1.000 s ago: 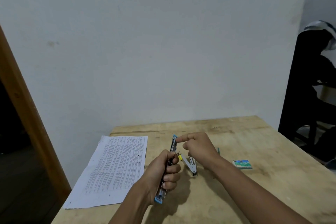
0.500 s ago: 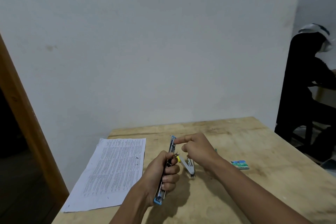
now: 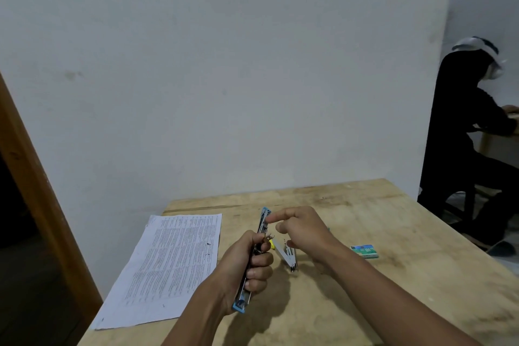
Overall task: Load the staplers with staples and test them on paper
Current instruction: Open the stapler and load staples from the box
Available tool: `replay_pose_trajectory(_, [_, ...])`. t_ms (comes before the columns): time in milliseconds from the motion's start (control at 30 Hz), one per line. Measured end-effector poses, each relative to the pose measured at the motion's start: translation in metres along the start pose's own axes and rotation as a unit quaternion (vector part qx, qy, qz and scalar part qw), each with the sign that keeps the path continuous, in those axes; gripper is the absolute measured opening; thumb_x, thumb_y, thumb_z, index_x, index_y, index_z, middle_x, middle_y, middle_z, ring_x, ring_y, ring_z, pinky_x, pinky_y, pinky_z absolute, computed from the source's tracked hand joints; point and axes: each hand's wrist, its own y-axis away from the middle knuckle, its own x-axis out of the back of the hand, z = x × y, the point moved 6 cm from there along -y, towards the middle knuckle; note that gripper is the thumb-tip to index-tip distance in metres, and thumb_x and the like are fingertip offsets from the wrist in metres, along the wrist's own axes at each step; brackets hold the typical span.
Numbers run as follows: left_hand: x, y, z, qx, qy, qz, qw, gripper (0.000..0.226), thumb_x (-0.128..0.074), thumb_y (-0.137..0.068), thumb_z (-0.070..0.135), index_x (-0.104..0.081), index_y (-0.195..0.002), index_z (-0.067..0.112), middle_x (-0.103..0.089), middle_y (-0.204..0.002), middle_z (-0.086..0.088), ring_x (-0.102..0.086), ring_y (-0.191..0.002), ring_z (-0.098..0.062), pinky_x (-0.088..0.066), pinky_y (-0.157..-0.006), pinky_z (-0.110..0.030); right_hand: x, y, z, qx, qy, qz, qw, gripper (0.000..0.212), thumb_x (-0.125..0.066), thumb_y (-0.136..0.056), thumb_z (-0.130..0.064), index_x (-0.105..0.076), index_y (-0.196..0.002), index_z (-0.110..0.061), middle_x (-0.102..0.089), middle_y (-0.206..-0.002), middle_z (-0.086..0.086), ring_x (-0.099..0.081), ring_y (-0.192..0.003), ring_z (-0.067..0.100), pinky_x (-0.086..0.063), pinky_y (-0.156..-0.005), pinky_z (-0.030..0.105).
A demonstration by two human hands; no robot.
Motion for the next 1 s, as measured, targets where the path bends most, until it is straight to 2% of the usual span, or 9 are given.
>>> replay_pose_trajectory(100, [-0.002,0.005,0.006,-0.013,-0.102,0.038,0.994,0.025,-0.044,-0.091,0.026,-0.041,-0.066,0.020,-0.018,-0.058,0.005,-0.013,-0.042,-0.009,-0.014,-0.035,-0.014,0.005,0.002,0.014,-0.080,-0.176,0.033,0.981,0.020,-0.054,-0.095,-0.014,-0.070,-0.101,-0.005,-0.066,-0.104,0.016,-0.064,-0.086,0.023,-0.054,-0.070,0.032])
replay_pose_trajectory(167, [-0.008,0.009,0.019,-0.064,-0.285,0.070,0.954,0.025,-0.041,-0.094,0.028,-0.039,-0.070,0.020,-0.027,-0.058,0.004,-0.020,-0.045,-0.011,-0.018,-0.041,-0.021,0.001,0.005,0.025,-0.162,-0.318,0.021,0.934,0.034,-0.046,-0.101,-0.024,-0.064,-0.104,0.005,-0.065,-0.107,0.025,-0.066,-0.088,0.032,-0.054,-0.075,0.039])
replay_pose_trajectory(200, [-0.013,0.011,0.029,-0.107,-0.422,0.088,0.896,0.026,-0.039,-0.096,0.031,-0.039,-0.073,0.019,-0.036,-0.061,0.004,-0.030,-0.049,-0.013,-0.023,-0.045,-0.025,-0.002,0.006,0.028,-0.194,-0.381,0.007,0.904,0.042,-0.039,-0.104,-0.028,-0.061,-0.106,0.008,-0.064,-0.104,0.028,-0.064,-0.086,0.035,-0.053,-0.077,0.042])
replay_pose_trajectory(267, [-0.029,0.013,0.042,-0.173,-0.677,0.098,0.709,0.026,-0.036,-0.098,0.037,-0.043,-0.084,0.017,-0.051,-0.078,-0.003,-0.048,-0.069,-0.021,-0.032,-0.058,-0.032,-0.007,0.009,0.032,-0.226,-0.472,-0.011,0.852,0.051,-0.032,-0.105,-0.034,-0.057,-0.109,0.011,-0.063,-0.096,0.027,-0.062,-0.079,0.038,-0.052,-0.069,0.045])
replay_pose_trajectory(333, [-0.043,0.014,0.050,-0.187,-0.789,0.091,0.578,0.026,-0.035,-0.098,0.038,-0.044,-0.098,0.014,-0.057,-0.096,-0.013,-0.055,-0.088,-0.031,-0.034,-0.067,-0.034,-0.009,0.012,0.035,-0.234,-0.514,-0.013,0.825,0.055,-0.030,-0.106,-0.037,-0.056,-0.108,0.012,-0.062,-0.090,0.026,-0.061,-0.073,0.036,-0.054,-0.053,0.042])
replay_pose_trajectory(400, [-0.051,0.012,0.058,-0.189,-0.831,0.090,0.515,0.029,-0.036,-0.097,0.037,-0.045,-0.107,0.011,-0.059,-0.107,-0.016,-0.057,-0.096,-0.035,-0.034,-0.068,-0.036,-0.008,0.012,0.037,-0.235,-0.524,-0.015,0.819,0.058,-0.028,-0.106,-0.037,-0.056,-0.096,0.012,-0.065,-0.083,0.026,-0.061,-0.070,0.035,-0.055,-0.044,0.038])
replay_pose_trajectory(633, [-0.064,0.008,0.059,-0.190,-0.895,0.086,0.394,0.027,-0.032,-0.099,0.030,-0.045,-0.112,0.010,-0.060,-0.113,-0.014,-0.059,-0.100,-0.036,-0.035,-0.068,-0.037,-0.002,0.011,0.039,-0.222,-0.534,-0.028,0.815,0.057,-0.028,-0.106,-0.033,-0.059,-0.091,0.012,-0.070,-0.072,0.028,-0.065,-0.072,0.037,-0.057,-0.061,0.044])
replay_pose_trajectory(833, [-0.064,0.005,0.057,-0.198,-0.899,0.095,0.378,0.027,-0.032,-0.100,0.032,-0.044,-0.112,0.011,-0.060,-0.111,-0.013,-0.059,-0.098,-0.035,-0.035,-0.067,-0.037,0.006,0.005,0.044,-0.209,-0.530,-0.017,0.822,0.058,-0.031,-0.106,-0.032,-0.058,-0.096,0.018,-0.069,-0.081,0.031,-0.065,-0.078,0.041,-0.057,-0.061,0.049])
replay_pose_trajectory(1000, [-0.046,-0.003,0.077,-0.166,-0.802,0.120,0.561,0.024,-0.038,-0.098,0.034,-0.045,-0.094,0.011,-0.059,-0.096,-0.014,-0.051,-0.083,-0.031,-0.035,-0.066,-0.034,0.027,-0.001,0.049,-0.192,-0.362,0.048,0.911,0.026,-0.043,-0.099,-0.010,-0.060,-0.096,0.011,-0.061,-0.079,0.023,-0.055,-0.061,0.024,-0.049,-0.055,0.030])
